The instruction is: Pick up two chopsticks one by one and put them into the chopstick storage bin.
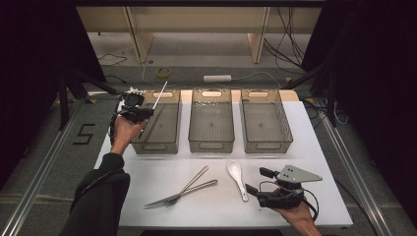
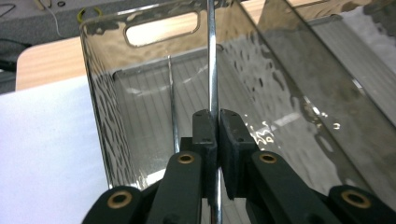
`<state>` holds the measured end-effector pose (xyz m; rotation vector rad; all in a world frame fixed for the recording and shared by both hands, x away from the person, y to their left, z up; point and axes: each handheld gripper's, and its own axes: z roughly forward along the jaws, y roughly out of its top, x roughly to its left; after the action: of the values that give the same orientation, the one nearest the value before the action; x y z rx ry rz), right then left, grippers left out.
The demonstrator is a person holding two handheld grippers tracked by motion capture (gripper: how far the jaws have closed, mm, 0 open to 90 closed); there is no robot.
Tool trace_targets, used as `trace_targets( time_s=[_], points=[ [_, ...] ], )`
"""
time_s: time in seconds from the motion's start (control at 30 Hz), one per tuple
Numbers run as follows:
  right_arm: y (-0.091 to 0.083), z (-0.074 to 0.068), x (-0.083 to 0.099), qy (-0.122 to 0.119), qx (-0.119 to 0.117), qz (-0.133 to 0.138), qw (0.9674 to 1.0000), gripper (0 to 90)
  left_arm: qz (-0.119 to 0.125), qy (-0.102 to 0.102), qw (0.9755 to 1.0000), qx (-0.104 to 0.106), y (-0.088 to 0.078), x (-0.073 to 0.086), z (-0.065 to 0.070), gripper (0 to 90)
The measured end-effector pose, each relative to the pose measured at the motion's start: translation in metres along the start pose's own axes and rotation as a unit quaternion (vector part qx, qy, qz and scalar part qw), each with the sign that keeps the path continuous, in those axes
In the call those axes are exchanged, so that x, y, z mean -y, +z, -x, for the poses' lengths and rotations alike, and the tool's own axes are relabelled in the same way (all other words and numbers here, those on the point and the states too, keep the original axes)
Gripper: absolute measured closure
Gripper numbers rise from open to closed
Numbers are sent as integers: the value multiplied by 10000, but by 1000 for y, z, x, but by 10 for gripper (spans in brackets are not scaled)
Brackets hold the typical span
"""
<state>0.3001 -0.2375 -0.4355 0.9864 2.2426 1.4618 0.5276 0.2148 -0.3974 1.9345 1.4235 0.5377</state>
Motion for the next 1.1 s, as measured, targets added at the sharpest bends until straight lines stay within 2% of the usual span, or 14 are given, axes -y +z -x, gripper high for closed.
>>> trace_targets(
  time_s=[0.5, 0.57, 0.63, 0.73, 0.83, 0.9, 1.0, 1.07, 1.1],
  points=[
    [0, 0, 0, -4, -4, -5, 10000, 238, -149, 152, 9998, -28, 14, 13, 4, 844],
    [0, 0, 0, 2, -6, 5, 10000, 238, -158, 137, 9998, -33, 15, 14, 4, 843],
    [0, 0, 0, -2, -6, -4, 10000, 238, -275, 134, 9995, -25, 18, 16, 4, 839],
    [0, 0, 0, -3, -2, 1, 10000, 238, -259, 76, 9996, -33, 19, 18, 4, 826],
    [0, 0, 0, -8, -1, -7, 10000, 238, -260, -36, 9996, 60, 17, 17, 4, 667],
    [0, 0, 0, -2, 2, 3, 10000, 238, -219, -62, 9996, 157, 12, 17, 5, 623],
    [0, 0, 0, -10, 10, -9, 10000, 238, -193, -208, 9988, 404, 2, 18, 9, 519],
    [0, 0, 0, 0, 11, -10, 10000, 238, -171, -177, 9987, 457, -2, 20, 11, 452],
    [0, 0, 0, 3, 8, -17, 10000, 238, -103, -207, 9984, 515, -7, 22, 14, 452]
  ],
)
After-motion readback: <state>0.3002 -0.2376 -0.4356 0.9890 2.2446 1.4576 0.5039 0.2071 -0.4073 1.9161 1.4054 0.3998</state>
